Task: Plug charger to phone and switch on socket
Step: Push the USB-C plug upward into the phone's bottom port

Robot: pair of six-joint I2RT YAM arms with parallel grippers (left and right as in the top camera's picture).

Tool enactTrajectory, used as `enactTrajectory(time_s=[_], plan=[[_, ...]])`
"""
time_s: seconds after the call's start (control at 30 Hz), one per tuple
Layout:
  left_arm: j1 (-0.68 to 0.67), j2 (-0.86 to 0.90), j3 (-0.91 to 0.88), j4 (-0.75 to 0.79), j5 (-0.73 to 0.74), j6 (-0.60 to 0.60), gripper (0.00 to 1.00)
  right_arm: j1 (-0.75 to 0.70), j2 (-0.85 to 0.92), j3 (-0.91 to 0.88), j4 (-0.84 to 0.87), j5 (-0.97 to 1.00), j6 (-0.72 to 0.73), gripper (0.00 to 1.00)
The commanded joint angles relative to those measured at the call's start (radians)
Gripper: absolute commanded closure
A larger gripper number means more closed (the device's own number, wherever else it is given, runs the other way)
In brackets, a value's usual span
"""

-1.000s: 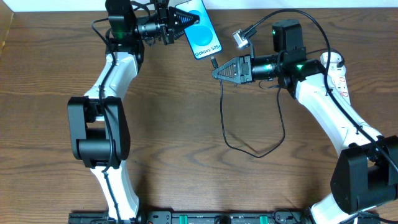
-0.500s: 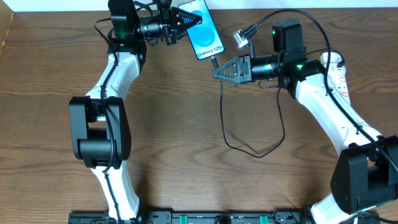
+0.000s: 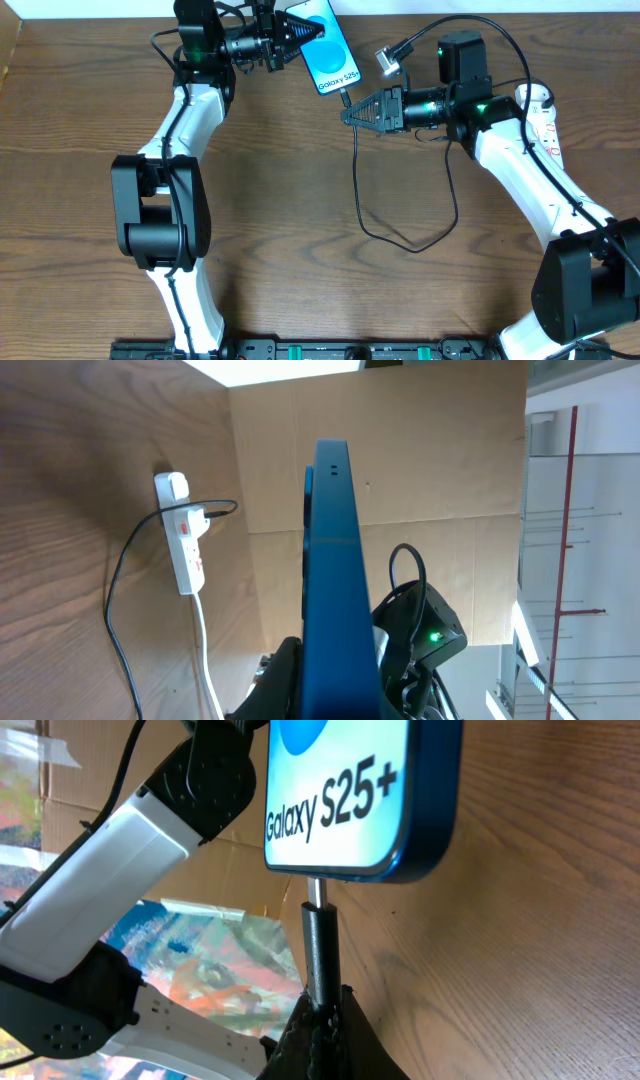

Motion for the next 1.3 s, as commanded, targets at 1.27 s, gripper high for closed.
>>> enactTrajectory(time_s=[1.27], plan=[[-0.006, -0.024, 0.010, 0.011, 0.068, 0.017, 0.93, 0.004, 0.007, -0.002, 0.013, 0.057, 0.045, 0.99]])
